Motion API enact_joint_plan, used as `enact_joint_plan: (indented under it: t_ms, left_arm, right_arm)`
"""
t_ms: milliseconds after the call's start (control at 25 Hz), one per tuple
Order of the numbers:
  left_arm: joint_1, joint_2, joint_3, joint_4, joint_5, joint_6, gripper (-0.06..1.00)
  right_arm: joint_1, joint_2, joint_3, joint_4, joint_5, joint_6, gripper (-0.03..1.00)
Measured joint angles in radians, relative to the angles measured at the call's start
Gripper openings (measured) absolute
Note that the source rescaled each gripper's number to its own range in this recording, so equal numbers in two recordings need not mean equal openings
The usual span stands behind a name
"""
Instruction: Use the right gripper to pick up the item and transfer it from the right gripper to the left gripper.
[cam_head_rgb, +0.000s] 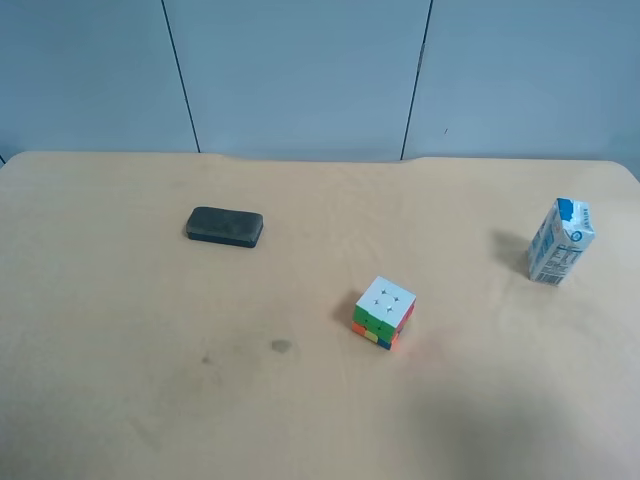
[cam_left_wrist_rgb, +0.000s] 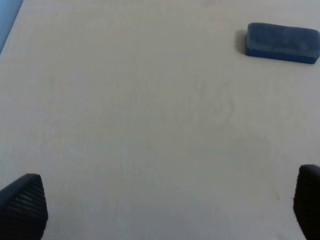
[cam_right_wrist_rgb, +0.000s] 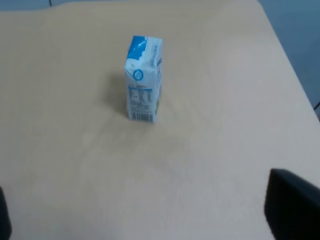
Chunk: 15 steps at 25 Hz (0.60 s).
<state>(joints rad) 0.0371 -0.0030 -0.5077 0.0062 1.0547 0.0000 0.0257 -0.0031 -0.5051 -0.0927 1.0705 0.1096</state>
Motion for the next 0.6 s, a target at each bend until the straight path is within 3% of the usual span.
enact_joint_plan:
  t_ms: [600]
  left_arm:
    - [0.0,0.0,0.0,0.0,0.0,0.0,1.0]
  right_arm:
    - [0.0,0.0,0.0,0.0,0.0,0.001,1.0]
